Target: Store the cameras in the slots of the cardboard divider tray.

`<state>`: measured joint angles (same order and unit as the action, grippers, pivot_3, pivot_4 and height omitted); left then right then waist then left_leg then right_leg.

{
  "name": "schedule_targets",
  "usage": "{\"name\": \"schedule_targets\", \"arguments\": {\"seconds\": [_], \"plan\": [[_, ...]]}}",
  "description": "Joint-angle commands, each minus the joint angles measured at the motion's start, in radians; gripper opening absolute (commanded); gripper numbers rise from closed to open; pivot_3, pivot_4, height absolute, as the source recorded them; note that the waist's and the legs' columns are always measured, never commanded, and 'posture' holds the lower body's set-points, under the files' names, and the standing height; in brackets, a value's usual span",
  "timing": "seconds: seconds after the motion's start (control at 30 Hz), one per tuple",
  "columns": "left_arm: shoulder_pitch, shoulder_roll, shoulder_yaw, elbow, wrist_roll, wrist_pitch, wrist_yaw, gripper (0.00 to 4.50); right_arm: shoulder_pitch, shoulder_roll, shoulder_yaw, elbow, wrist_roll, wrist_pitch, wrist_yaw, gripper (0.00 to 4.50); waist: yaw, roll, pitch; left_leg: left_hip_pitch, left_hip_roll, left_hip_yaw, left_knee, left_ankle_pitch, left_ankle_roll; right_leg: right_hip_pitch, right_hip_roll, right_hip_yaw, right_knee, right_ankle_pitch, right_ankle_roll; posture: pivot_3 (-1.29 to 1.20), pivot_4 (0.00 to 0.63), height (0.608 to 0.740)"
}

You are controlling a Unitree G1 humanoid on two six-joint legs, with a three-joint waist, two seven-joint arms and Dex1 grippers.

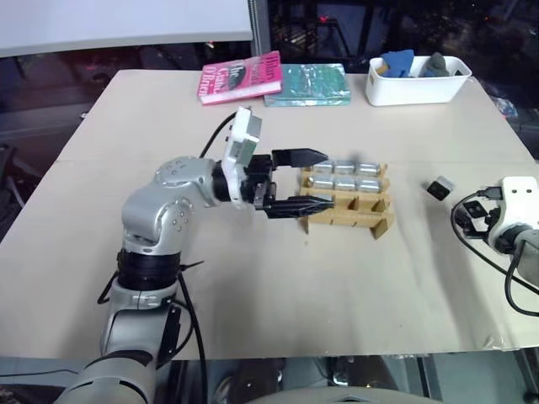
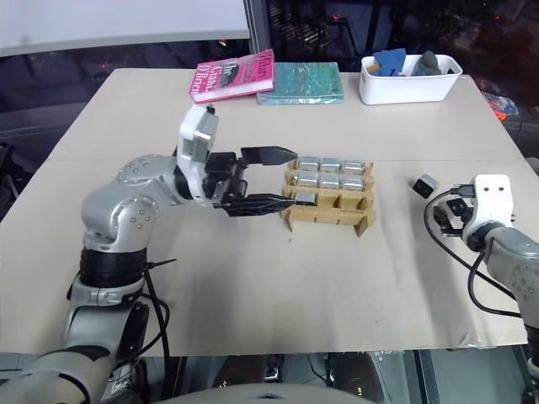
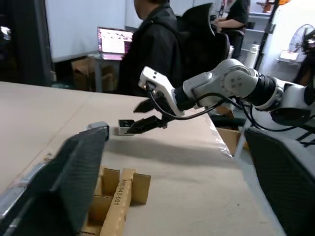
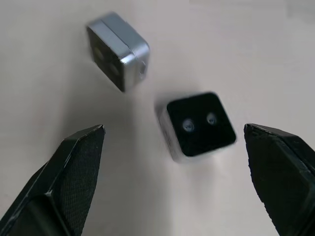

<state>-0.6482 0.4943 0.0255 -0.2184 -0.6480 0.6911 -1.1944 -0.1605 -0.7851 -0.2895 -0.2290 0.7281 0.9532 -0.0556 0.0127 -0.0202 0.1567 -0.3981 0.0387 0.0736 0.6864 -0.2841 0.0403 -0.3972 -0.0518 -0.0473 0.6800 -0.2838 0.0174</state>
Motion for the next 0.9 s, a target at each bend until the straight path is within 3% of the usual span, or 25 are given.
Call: {"name": "schedule_targets", "arguments": {"seconds": [0.03, 0.23, 0.33, 0.47, 0.5, 0.77, 0.9], "plan": [[0.026, 0.023, 0.009, -0.054, -0.017, -0.015, 0.025, 4.47, -0.052, -0.003, -0.04, 0.058, -0.031, 0.013, 0.048, 4.5, -0.001, 0.0, 0.0, 0.0, 0.0, 0.0, 0.0, 0.0, 0.0, 0.0, 0.0, 0.0, 0.0, 0.0, 0.0, 0.0, 0.15, 0.74], [0.049, 0.03, 0.01, -0.083, -0.043, -0.013, 0.059, 4.47, -0.121, 0.002, -0.018, 0.165, -0.083, 0.028, 0.118, 4.5, 0.001, 0.0, 0.0, 0.0, 0.0, 0.0, 0.0, 0.0, 0.0, 0.0, 0.001, 0.0, 0.0, 0.0, 0.0, 0.0, 0.15, 0.74], [0.054, 0.033, 0.009, -0.09, -0.048, -0.015, 0.073, 4.5, -0.151, -0.001, -0.001, 0.223, -0.113, 0.029, 0.155, 3.76, 0.0, 0.0, 0.0, 0.0, 0.0, 0.0, 0.0, 0.0, 0.0, 0.0, 0.0, 0.0, 0.0, 0.0, 0.0, 0.0, 0.15, 0.74], [0.06, 0.04, 0.01, -0.092, -0.053, -0.012, 0.09, 4.5, -0.152, -0.03, 0.049, 0.24, -0.168, 0.035, 0.228, 1.92, -0.001, 0.0, 0.0, 0.0, 0.0, 0.0, 0.0, 0.0, 0.0, 0.0, 0.001, 0.0, 0.0, 0.0, 0.0, 0.0, 0.15, 0.74], [0.06, 0.04, 0.011, -0.092, -0.053, -0.009, 0.101, 4.5, -0.146, -0.034, 0.058, 0.234, -0.176, 0.036, 0.249, 1.73, 0.0, 0.0, 0.0, 0.0, 0.0, 0.0, 0.0, 0.0, 0.0, 0.0, 0.001, 0.0, 0.0, 0.0, 0.0, 0.0, 0.15, 0.74], [0.041, 0.033, -0.004, -0.065, -0.061, 0.009, 0.139, 4.5, -0.114, -0.029, 0.041, 0.168, -0.221, 0.025, 0.322, 1.73, 0.0, 0.0, 0.0, 0.0, 0.0, 0.0, -0.001, 0.0, 0.0, 0.0, 0.0, 0.0, 0.0, 0.0, 0.0, 0.0, 0.15, 0.74], [0.013, -0.008, -0.007, -0.042, -0.061, 0.035, 0.207, 4.5, -0.035, -0.045, -0.032, -0.06, -0.194, -0.008, 0.366, 1.73, 0.002, 0.001, 0.0, 0.0, 0.0, -0.001, -0.001, 0.0, 0.0, 0.0, 0.0, 0.0, 0.0, 0.0, 0.0, 0.0, 0.15, 0.74]]}}
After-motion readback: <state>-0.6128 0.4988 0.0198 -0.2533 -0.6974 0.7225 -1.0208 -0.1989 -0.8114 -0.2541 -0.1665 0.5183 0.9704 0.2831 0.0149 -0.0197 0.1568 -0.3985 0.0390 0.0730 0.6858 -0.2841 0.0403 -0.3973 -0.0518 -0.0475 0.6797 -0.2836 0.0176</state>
